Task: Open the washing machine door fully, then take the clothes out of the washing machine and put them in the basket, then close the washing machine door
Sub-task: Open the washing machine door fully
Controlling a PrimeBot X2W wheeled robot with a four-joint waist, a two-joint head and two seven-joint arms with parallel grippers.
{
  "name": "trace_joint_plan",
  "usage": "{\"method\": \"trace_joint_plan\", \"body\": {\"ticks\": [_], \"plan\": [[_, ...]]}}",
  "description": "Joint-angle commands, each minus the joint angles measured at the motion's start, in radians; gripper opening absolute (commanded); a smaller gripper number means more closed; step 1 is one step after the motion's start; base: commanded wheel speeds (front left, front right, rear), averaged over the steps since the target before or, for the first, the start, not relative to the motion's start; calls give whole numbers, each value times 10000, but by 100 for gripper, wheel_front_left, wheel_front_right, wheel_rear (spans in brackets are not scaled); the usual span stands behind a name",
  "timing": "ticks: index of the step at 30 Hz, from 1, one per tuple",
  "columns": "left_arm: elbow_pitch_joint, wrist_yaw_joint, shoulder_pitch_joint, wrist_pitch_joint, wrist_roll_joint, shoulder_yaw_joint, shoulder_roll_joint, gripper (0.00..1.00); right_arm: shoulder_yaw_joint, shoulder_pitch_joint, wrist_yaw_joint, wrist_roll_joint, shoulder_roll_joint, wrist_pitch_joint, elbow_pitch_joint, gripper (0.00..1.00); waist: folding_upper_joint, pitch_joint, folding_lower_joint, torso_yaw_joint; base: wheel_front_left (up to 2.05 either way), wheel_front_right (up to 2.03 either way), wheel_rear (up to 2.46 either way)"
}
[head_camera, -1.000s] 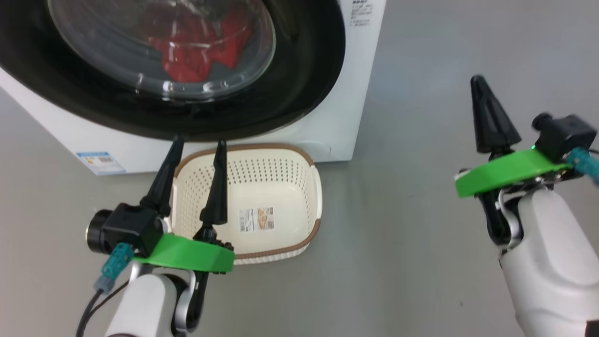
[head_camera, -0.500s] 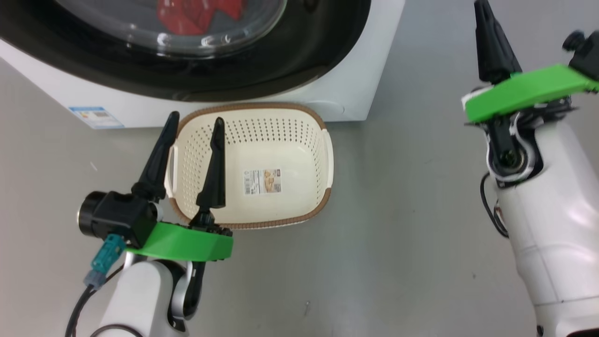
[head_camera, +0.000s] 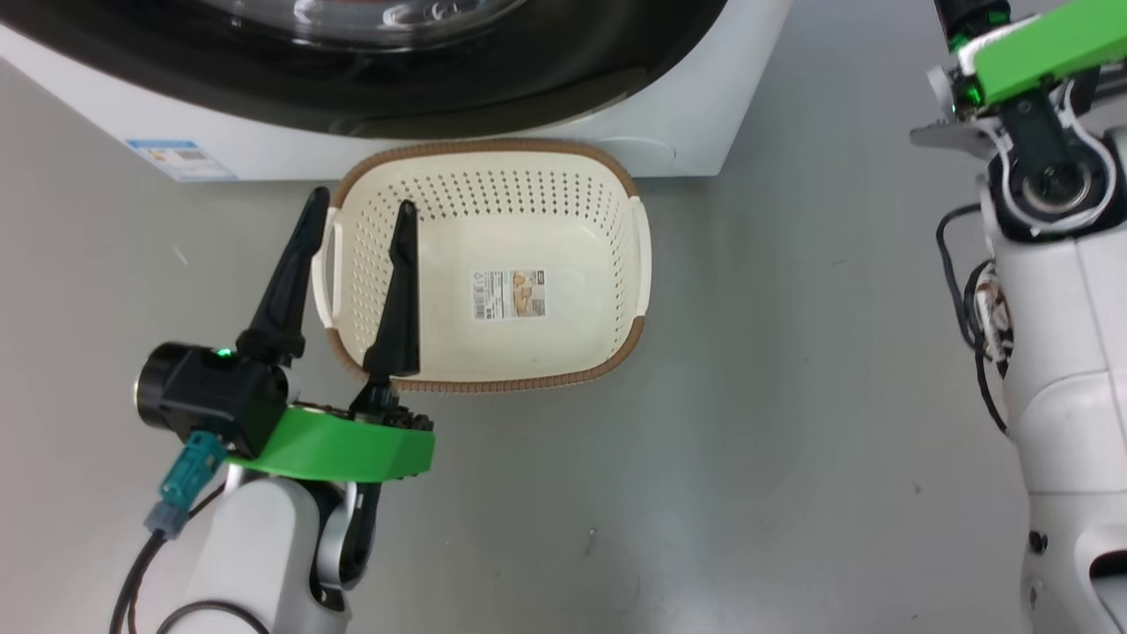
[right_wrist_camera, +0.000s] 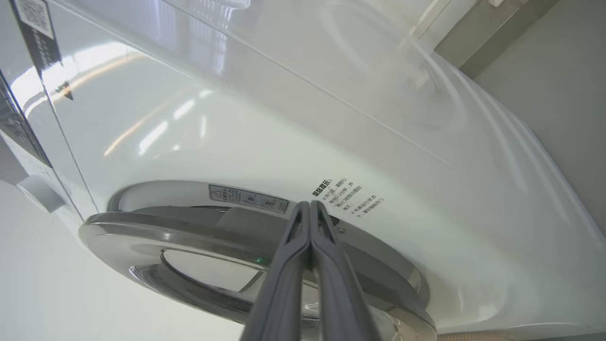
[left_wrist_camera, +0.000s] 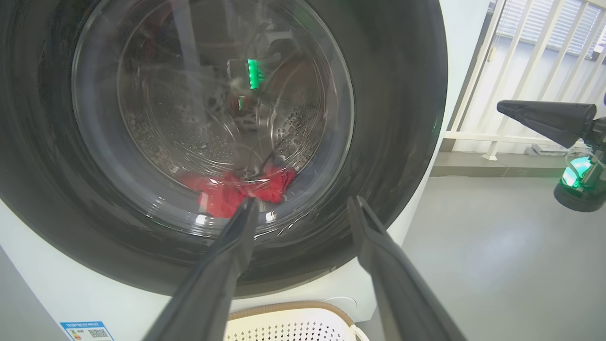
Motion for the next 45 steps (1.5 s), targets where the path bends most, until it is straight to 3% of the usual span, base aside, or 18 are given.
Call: {"method": "trace_joint_plan", "body": {"ticks": [1, 13, 45], "plan": [[-313, -64, -203, -49, 147, 328, 158, 100, -19, -435, 6, 365, 136, 457, -172, 0, 0, 221, 0, 129, 0, 0, 0], [-362, -54, -207, -49, 67, 297, 158, 100, -194, -1756, 6, 1240, 90, 2510, 634, 0, 0, 671, 0, 425, 0, 0, 0], [-297, 52, -412, -49, -49, 108, 158, 100, 491, -3147, 6, 1590, 137, 3547, 2193, 0, 0, 1160, 0, 810, 0, 0, 0]]}}
